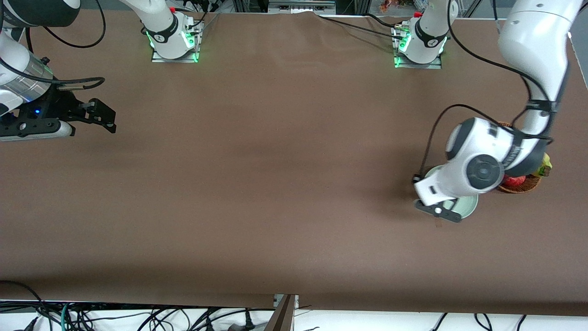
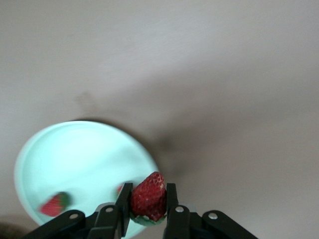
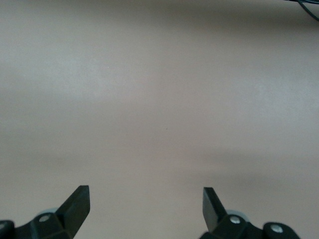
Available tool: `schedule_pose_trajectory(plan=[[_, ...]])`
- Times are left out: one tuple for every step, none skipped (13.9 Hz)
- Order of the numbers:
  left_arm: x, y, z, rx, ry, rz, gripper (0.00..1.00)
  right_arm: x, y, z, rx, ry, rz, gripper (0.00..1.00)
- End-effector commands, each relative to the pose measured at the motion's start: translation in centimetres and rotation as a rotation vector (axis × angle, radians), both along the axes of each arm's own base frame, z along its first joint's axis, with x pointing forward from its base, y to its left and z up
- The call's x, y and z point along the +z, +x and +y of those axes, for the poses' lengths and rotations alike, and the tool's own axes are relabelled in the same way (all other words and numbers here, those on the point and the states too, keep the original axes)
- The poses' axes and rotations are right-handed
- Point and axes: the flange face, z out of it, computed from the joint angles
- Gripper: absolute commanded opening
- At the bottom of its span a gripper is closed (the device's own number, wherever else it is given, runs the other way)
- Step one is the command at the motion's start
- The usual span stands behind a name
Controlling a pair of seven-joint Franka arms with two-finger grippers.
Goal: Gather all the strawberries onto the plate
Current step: 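Lower the strawberry onto the plate and open the left gripper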
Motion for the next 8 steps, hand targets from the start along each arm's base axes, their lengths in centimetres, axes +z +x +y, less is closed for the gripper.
schedule_pose_trajectory(plan=[[-2.2, 0.0, 5.2, -0.112, -0.029, 0.012, 0.11, 0.6, 0.4, -0.2, -0.004, 0.005, -0.009, 1.0], [-3.7, 0.1, 7.6, -0.13, -0.055, 0.018, 0.11, 0.5, 0.4, -0.2, -0.004, 0.005, -0.006, 1.0], [-4.8, 0.2, 8.5, -0.161, -0.077, 0.011, 0.11, 0.5, 0.3, -0.2, -0.004, 0.005, -0.004, 1.0], [-5.3, 0.3, 9.0, -0.195, -0.09, -0.01, 0.12, 0.5, 0.4, -0.2, -0.004, 0.005, -0.007, 1.0], [-6.3, 0.4, 9.4, -0.226, -0.107, -0.016, 0.12, 0.6, 0.4, -0.2, -0.004, 0.007, -0.008, 1.0], [-6.8, 0.4, 9.6, -0.247, -0.116, -0.024, 0.12, 0.6, 0.4, -0.1, -0.002, 0.008, -0.008, 1.0], [-7.2, 0.5, 9.8, -0.254, -0.122, -0.027, 0.17, 0.5, 0.4, -0.1, -0.004, 0.017, -0.006, 1.0], [-7.2, 0.5, 10.0, -0.256, -0.123, -0.027, 0.58, 0.6, 0.3, 0.1, -0.002, 0.021, -0.007, 1.0]])
